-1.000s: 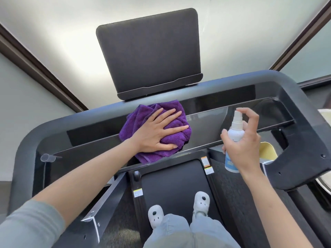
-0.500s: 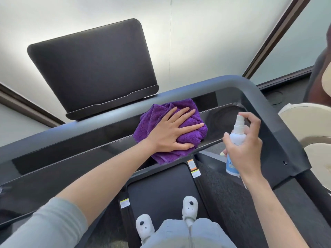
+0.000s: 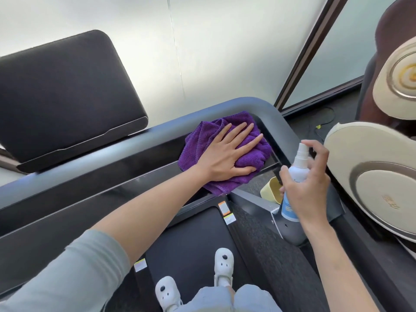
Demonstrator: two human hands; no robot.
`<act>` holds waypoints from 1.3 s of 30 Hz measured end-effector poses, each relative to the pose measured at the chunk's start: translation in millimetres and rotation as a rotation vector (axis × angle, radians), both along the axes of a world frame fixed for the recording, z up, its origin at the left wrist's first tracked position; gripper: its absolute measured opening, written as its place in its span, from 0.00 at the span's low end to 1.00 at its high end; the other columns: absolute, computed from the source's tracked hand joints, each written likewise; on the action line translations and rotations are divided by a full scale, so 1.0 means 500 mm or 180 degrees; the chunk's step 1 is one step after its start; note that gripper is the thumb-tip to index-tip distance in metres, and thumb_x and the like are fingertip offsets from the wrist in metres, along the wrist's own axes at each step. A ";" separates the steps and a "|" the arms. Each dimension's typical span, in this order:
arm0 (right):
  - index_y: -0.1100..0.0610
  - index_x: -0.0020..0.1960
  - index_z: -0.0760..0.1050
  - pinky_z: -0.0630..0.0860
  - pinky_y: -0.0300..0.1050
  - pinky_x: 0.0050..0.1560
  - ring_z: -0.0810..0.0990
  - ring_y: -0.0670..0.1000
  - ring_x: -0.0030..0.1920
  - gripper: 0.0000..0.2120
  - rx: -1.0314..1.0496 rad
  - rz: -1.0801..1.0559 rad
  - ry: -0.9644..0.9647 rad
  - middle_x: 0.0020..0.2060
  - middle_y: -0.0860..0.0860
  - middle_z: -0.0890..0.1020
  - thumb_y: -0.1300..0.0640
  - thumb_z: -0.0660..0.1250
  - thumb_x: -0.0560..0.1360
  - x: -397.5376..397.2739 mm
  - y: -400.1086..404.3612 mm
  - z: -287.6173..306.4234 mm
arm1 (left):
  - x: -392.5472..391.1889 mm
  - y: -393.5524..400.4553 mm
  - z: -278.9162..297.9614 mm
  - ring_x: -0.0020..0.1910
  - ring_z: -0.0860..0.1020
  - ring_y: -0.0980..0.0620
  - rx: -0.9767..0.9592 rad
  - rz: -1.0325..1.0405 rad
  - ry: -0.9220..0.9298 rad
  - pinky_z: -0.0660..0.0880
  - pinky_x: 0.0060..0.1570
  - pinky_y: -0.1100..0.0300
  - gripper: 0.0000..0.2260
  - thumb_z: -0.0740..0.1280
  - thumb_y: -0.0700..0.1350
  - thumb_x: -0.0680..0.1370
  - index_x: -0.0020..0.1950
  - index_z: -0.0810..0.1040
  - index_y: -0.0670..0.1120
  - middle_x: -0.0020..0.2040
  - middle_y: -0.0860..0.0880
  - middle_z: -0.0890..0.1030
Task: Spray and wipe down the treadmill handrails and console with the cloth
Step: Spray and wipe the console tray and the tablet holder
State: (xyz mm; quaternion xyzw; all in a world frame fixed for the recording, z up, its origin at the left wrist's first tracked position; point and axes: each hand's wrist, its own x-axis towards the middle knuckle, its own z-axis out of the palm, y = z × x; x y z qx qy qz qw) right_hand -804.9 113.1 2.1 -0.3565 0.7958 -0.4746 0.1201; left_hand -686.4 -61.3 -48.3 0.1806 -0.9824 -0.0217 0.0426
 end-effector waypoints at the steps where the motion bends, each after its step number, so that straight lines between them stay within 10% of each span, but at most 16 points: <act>1: 0.38 0.62 0.62 0.79 0.62 0.38 0.80 0.60 0.29 0.30 0.0002 -0.0020 0.0011 0.36 0.54 0.77 0.68 0.68 0.74 -0.006 0.005 0.001 | -0.018 0.002 -0.002 0.79 0.48 0.48 0.0000 0.0035 0.0019 0.41 0.76 0.48 0.35 0.53 0.67 0.78 0.80 0.49 0.52 0.80 0.47 0.51; 6: 0.43 0.63 0.63 0.79 0.61 0.39 0.80 0.62 0.29 0.28 0.0005 -0.0050 0.0086 0.38 0.58 0.77 0.67 0.68 0.74 -0.009 0.018 0.010 | -0.048 0.013 0.001 0.79 0.47 0.48 0.0048 0.0150 0.0114 0.41 0.77 0.49 0.38 0.55 0.67 0.78 0.80 0.49 0.46 0.80 0.47 0.50; 10: 0.42 0.63 0.63 0.79 0.62 0.42 0.80 0.64 0.31 0.28 -0.0036 -0.0056 0.0046 0.39 0.57 0.77 0.66 0.69 0.74 0.003 0.022 0.016 | -0.027 0.037 0.005 0.79 0.50 0.41 0.0255 0.0566 0.0562 0.42 0.76 0.44 0.32 0.60 0.67 0.76 0.74 0.67 0.50 0.78 0.42 0.59; 17: 0.45 0.64 0.63 0.78 0.61 0.43 0.80 0.64 0.33 0.27 -0.0030 -0.0095 0.0097 0.38 0.57 0.78 0.66 0.69 0.74 0.007 0.032 0.015 | -0.067 0.054 -0.004 0.78 0.42 0.37 0.0249 0.1001 0.0304 0.35 0.75 0.43 0.34 0.54 0.70 0.76 0.78 0.59 0.53 0.80 0.41 0.50; 25: 0.45 0.64 0.63 0.78 0.64 0.40 0.79 0.66 0.32 0.27 -0.0069 -0.0083 0.0076 0.38 0.59 0.77 0.67 0.69 0.74 0.016 0.036 0.013 | -0.009 -0.001 0.009 0.78 0.50 0.40 0.0599 -0.0351 0.0426 0.38 0.76 0.46 0.26 0.67 0.61 0.74 0.71 0.72 0.57 0.77 0.46 0.62; 33: 0.45 0.64 0.62 0.78 0.63 0.40 0.79 0.66 0.31 0.28 -0.0062 -0.0121 0.0112 0.37 0.59 0.77 0.67 0.69 0.74 -0.003 0.030 0.017 | -0.069 0.060 -0.002 0.77 0.49 0.36 0.0501 0.0564 0.0440 0.39 0.75 0.42 0.24 0.64 0.66 0.74 0.66 0.75 0.56 0.74 0.42 0.64; 39: 0.44 0.64 0.63 0.78 0.61 0.41 0.79 0.65 0.31 0.27 -0.0113 -0.0105 0.0060 0.38 0.58 0.77 0.67 0.68 0.74 0.001 0.012 0.028 | 0.040 -0.005 0.014 0.78 0.51 0.41 0.0495 -0.0139 0.0485 0.42 0.77 0.47 0.25 0.65 0.64 0.75 0.68 0.75 0.53 0.77 0.45 0.63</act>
